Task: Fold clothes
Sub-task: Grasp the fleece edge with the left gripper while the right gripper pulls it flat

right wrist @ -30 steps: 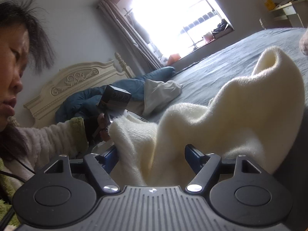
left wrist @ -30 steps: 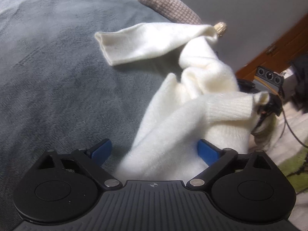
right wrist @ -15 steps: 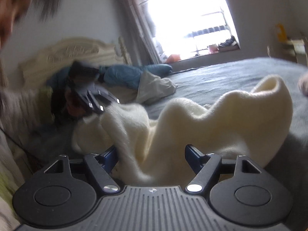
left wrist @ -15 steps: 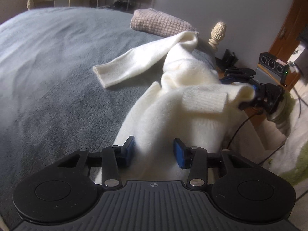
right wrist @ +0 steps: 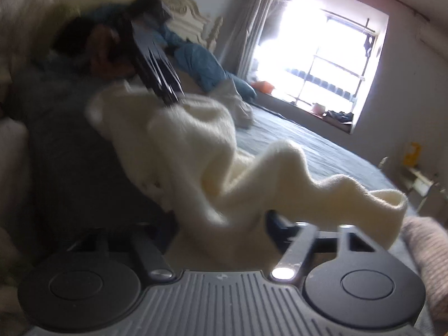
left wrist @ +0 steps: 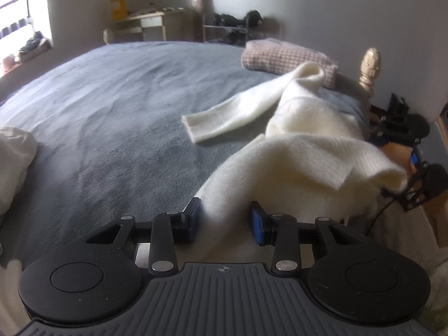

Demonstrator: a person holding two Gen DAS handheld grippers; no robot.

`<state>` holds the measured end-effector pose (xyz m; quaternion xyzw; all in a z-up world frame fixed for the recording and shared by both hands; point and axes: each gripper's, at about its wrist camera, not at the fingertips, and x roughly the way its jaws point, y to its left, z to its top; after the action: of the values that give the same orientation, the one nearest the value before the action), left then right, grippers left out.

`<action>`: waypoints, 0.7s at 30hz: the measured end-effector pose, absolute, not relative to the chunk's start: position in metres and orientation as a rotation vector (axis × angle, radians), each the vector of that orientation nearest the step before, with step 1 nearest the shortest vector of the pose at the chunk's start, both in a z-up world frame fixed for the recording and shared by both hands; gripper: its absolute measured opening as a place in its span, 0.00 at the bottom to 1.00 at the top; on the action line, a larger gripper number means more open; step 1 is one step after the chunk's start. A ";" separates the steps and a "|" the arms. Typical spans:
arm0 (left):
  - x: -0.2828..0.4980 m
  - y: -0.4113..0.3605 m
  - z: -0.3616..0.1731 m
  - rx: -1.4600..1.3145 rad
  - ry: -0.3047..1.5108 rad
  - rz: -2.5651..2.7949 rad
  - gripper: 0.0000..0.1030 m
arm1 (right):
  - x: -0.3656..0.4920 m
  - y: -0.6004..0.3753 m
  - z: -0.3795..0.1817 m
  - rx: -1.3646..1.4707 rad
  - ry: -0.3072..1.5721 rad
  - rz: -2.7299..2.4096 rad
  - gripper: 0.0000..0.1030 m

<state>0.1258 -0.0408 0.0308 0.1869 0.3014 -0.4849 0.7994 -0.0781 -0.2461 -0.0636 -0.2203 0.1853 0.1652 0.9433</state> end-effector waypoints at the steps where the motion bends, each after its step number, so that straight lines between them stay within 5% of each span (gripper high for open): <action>1: 0.122 -0.039 0.030 0.385 0.633 -1.020 0.34 | -0.072 -0.243 -0.066 -0.471 0.382 0.329 0.57; 8: 0.098 -0.017 0.035 0.259 0.511 -0.894 0.20 | -0.058 -0.232 -0.034 -0.495 0.278 0.227 0.11; 21: 0.144 0.006 0.076 0.016 0.337 -0.578 0.16 | 0.033 -0.238 0.051 -0.379 0.101 0.039 0.09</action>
<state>0.1443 0.0059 0.0760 0.0081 0.1653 -0.2835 0.9446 0.0334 -0.2381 0.0508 -0.1881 0.0500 0.0195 0.9807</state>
